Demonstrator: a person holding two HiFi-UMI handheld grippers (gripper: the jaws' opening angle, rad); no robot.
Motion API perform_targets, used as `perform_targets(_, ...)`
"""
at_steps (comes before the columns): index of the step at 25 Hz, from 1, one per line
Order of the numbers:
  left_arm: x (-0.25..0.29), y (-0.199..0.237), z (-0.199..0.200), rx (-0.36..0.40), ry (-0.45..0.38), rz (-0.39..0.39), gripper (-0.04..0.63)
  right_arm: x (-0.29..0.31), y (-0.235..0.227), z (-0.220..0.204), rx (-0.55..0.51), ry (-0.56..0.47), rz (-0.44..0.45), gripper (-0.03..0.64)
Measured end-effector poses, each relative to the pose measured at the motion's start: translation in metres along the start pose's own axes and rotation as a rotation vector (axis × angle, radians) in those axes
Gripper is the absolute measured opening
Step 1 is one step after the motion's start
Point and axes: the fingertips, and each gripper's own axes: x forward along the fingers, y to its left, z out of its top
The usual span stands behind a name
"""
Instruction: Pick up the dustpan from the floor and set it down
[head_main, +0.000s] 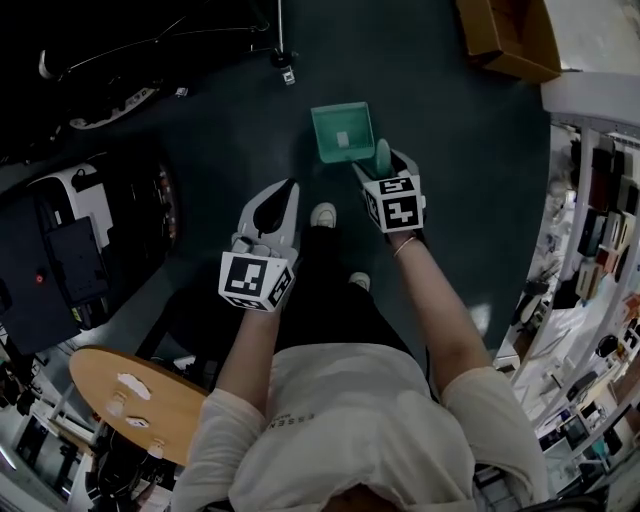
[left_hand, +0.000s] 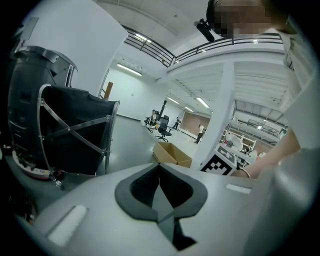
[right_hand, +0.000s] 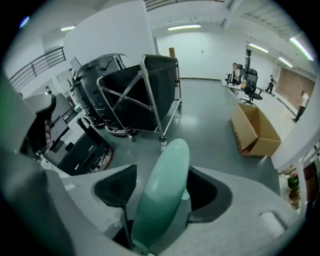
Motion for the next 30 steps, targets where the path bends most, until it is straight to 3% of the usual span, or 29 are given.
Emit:
perform_targets(3, -0.005, 0.007, 0.002, -0.004, 0.008, 0.016, 0.008, 0.019, 0.005, -0.002, 0.062, 0.04, 0.057, 0.283)
perform_targets(4, -0.007, 0.008, 0.003, 0.0, 0.008, 0.02, 0.008, 0.022, 0.006, -0.003, 0.072, 0.053, 0.061, 0.243)
perform_targets(5, -0.009, 0.009, 0.005, 0.008, 0.004, 0.024, 0.008, 0.023, 0.005, -0.003, 0.071, 0.062, 0.051, 0.108)
perform_targets(6, -0.01, 0.009, 0.006, 0.019, 0.0, 0.027, 0.008, 0.023, 0.003, -0.004, 0.06, 0.069, 0.036, 0.029)
perform_targets(8, -0.015, 0.007, 0.009, 0.03, -0.006, 0.03, 0.008, 0.019, 0.002, -0.007, 0.027, 0.077, 0.016, 0.008)
perform_targets(13, -0.031, -0.008, 0.021, 0.047, -0.032, 0.02, 0.008, -0.018, 0.001, -0.007, 0.002, 0.051, -0.001, -0.008)
perform_targets(18, -0.063, -0.051, 0.028, 0.066, -0.066, 0.002, 0.008, -0.096, 0.005, -0.016, 0.009, -0.02, -0.005, -0.012)
perform_targets(24, -0.13, -0.122, 0.019, 0.041, -0.112, 0.003, 0.008, -0.214, 0.021, -0.063, -0.007, -0.096, -0.012, -0.012)
perform_targets(30, -0.199, -0.175, 0.003, 0.029, -0.186, 0.057, 0.008, -0.305, 0.026, -0.116, -0.063, -0.148, -0.003, -0.012)
